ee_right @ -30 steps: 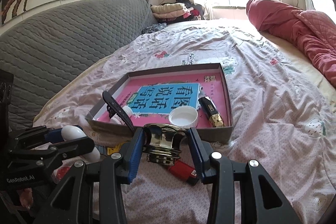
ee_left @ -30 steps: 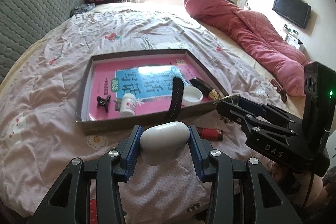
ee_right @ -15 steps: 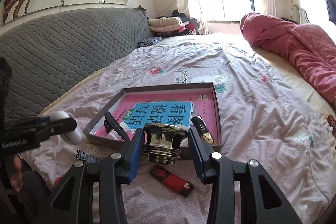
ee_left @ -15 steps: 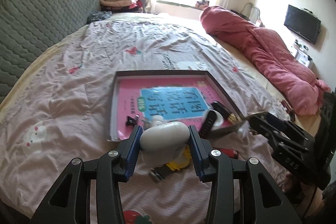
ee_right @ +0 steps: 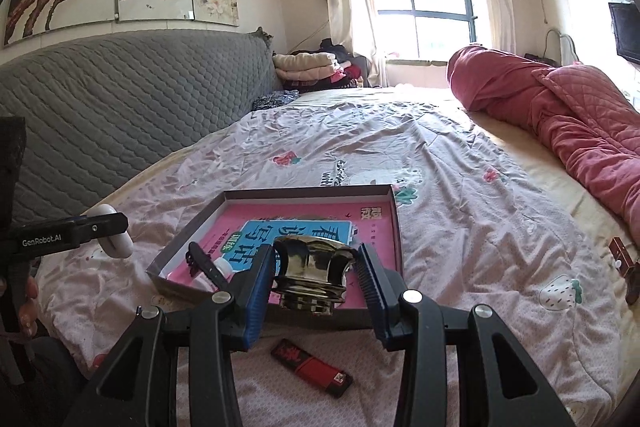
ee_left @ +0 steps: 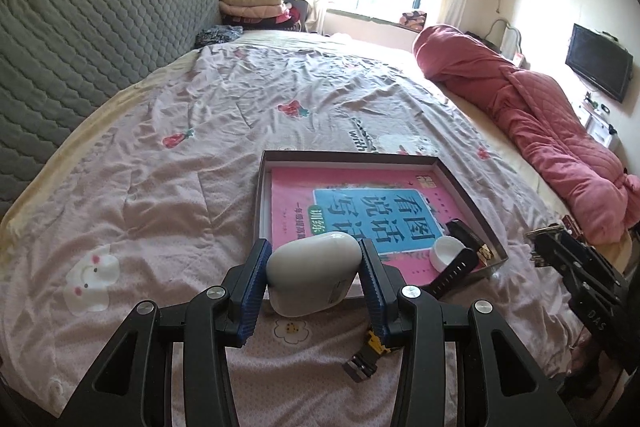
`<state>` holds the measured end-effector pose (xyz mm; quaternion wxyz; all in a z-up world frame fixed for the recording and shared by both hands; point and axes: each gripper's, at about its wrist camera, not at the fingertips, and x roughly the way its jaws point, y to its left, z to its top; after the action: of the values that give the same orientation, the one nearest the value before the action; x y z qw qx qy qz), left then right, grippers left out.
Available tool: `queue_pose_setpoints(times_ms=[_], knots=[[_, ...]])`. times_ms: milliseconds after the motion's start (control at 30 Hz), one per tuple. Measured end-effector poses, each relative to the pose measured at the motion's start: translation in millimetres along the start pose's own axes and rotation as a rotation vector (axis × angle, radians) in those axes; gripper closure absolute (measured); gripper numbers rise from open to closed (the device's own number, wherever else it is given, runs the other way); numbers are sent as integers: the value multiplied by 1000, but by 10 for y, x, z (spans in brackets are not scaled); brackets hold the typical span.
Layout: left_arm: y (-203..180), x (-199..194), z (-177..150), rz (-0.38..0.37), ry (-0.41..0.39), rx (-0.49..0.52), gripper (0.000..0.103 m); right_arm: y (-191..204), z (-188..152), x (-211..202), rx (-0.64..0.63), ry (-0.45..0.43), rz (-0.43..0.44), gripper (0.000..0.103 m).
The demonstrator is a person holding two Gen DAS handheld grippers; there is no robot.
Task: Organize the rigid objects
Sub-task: 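Carry the earbuds case in the left tool into the box while the right tool carries the chrome cap there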
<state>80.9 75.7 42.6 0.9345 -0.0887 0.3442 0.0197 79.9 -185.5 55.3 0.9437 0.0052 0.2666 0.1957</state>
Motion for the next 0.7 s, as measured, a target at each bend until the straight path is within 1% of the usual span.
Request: queue_pose_setpoints(times_ms=[133,333,700], knots=[[-22,87,10,-4,5,3,58,-43,27,0,1,-15,-16,60],[-65,244,49,1,12,25,58,-112,52,81,23,-9,-33,60],[-64,519,26,2,48,25,58,-144,94,186,25,-17,-54,60]])
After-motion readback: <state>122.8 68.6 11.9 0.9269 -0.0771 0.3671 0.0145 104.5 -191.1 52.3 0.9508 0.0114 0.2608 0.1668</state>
